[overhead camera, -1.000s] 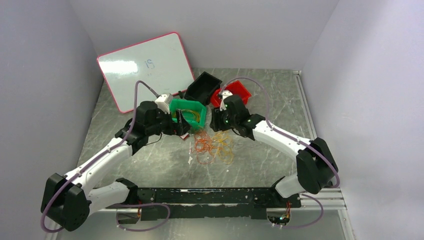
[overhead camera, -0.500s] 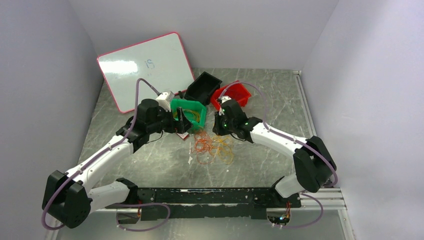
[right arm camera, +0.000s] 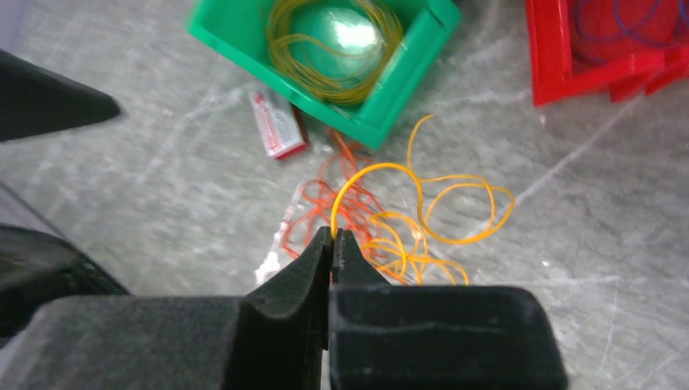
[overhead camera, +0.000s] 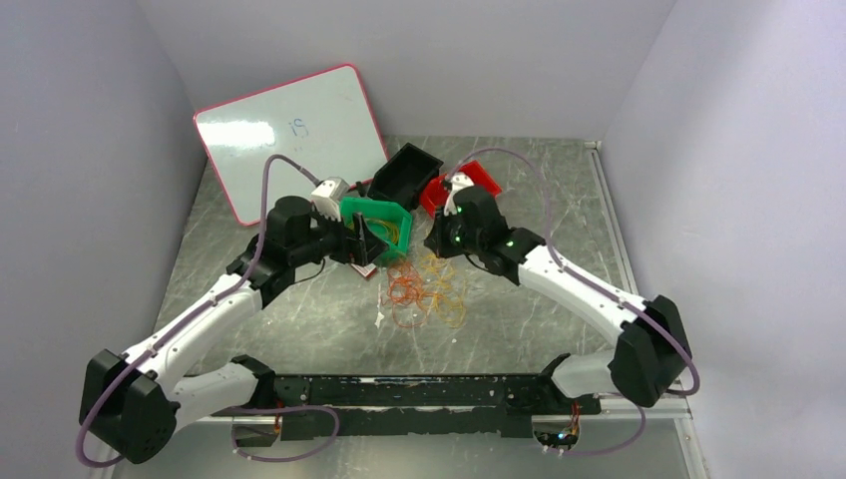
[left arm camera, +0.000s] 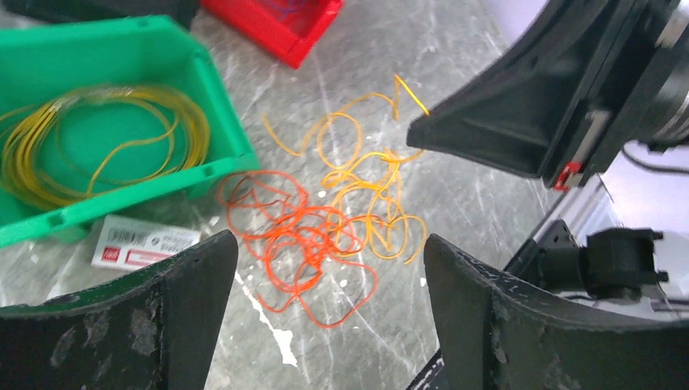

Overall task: Untangle the cables
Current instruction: Untie the cable.

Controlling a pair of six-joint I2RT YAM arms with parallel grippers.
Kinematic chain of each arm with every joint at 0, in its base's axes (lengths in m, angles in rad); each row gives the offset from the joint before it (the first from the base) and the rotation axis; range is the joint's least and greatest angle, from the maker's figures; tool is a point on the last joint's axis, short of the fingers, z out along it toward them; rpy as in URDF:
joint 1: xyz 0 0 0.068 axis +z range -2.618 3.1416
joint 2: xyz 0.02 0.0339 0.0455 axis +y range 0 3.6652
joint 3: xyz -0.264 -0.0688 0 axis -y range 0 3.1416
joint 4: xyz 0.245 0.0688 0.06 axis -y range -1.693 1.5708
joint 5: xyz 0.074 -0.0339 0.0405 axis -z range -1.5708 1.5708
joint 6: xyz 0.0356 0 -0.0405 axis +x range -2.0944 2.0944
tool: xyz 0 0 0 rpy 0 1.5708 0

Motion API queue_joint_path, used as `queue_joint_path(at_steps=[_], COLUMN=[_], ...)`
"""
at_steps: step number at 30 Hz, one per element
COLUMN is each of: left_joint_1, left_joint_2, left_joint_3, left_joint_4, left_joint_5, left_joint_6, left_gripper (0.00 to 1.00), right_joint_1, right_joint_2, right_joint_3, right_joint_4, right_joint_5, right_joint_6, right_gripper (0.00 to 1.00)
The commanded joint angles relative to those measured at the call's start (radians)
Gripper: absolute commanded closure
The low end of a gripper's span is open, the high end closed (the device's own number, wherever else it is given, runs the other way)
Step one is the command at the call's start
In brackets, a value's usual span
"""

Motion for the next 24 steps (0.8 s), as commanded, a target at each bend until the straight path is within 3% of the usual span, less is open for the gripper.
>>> queue_joint_path(at_steps=[1, 13, 16, 24], left_joint_1=[-0.068, -0.149, -0.164, -0.183], left_joint_2=[-0.026, -0.035, -0.020, 0.016], left_joint_3=[0.083, 0.116, 0.140, 0.180], left_joint_4=[0.070, 0.164, 0.166, 0.212], left_joint_5=[0.078, 0.038, 0.035, 0.030], left_joint_6=[0.091, 0.098, 0.100, 0.090], left_gripper=[0.12, 0.12, 0.12, 0.13], right_joint_1=[0.006, 0.006, 0.006, 0.007], right_joint_2=[-0.064, -0.241, -0.251, -0.300], right_joint_3=[0.136, 0.300, 0.347, 0.373], right_joint_4=[-0.092, -0.171, -0.196, -0.130], right_joint_5=[-0.065, -0.015, -0.005, -0.022], right_joint_6=[0.023, -0.010, -0.043, -0.058], right_gripper=[1.00, 1.00, 0.96, 1.00])
